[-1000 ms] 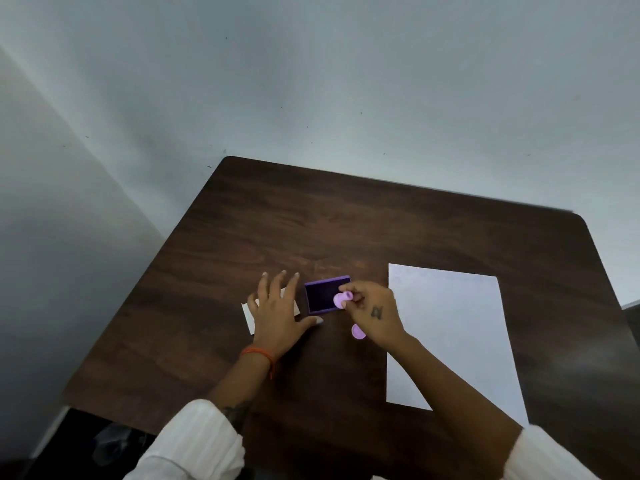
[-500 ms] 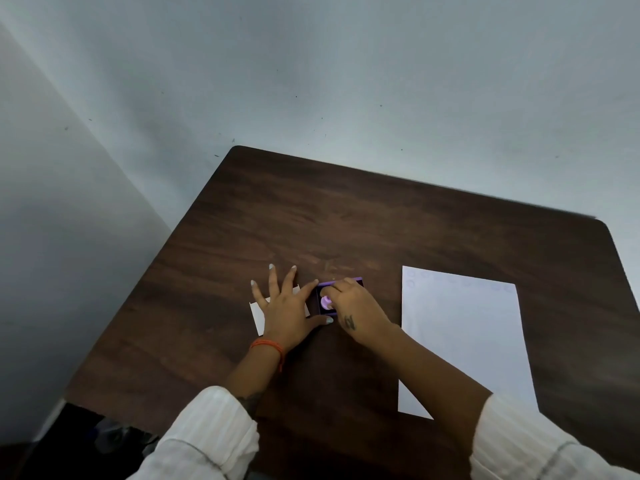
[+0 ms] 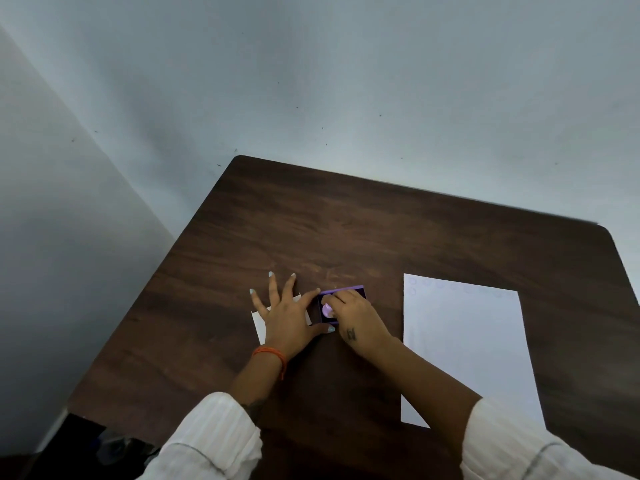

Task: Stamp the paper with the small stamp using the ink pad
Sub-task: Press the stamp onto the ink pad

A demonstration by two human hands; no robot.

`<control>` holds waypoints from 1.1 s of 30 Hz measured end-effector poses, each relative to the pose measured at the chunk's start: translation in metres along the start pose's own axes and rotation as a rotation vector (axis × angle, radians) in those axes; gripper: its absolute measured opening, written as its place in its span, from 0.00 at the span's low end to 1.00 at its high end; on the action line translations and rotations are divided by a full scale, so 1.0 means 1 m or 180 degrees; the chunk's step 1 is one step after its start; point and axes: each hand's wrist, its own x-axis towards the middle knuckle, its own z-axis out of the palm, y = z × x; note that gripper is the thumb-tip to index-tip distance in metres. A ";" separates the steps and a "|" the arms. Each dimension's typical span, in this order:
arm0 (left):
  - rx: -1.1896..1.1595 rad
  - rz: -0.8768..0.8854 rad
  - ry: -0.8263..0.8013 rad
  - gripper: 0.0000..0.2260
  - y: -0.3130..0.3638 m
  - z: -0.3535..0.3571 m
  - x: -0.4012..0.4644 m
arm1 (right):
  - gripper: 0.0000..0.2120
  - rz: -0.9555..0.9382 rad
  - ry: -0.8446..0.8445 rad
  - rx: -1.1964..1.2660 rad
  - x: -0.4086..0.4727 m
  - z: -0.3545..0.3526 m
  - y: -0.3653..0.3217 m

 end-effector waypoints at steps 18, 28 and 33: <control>0.0095 -0.0004 -0.0076 0.33 0.001 -0.002 -0.004 | 0.23 0.0121 -0.0160 -0.0266 0.004 0.003 -0.010; 0.0147 0.0067 -0.0071 0.33 0.000 0.001 0.000 | 0.20 -0.0162 0.0043 -0.0328 0.001 0.011 -0.002; 0.0145 0.0073 -0.0106 0.33 0.002 -0.002 -0.001 | 0.19 -0.0119 0.0041 -0.0150 0.002 0.012 0.001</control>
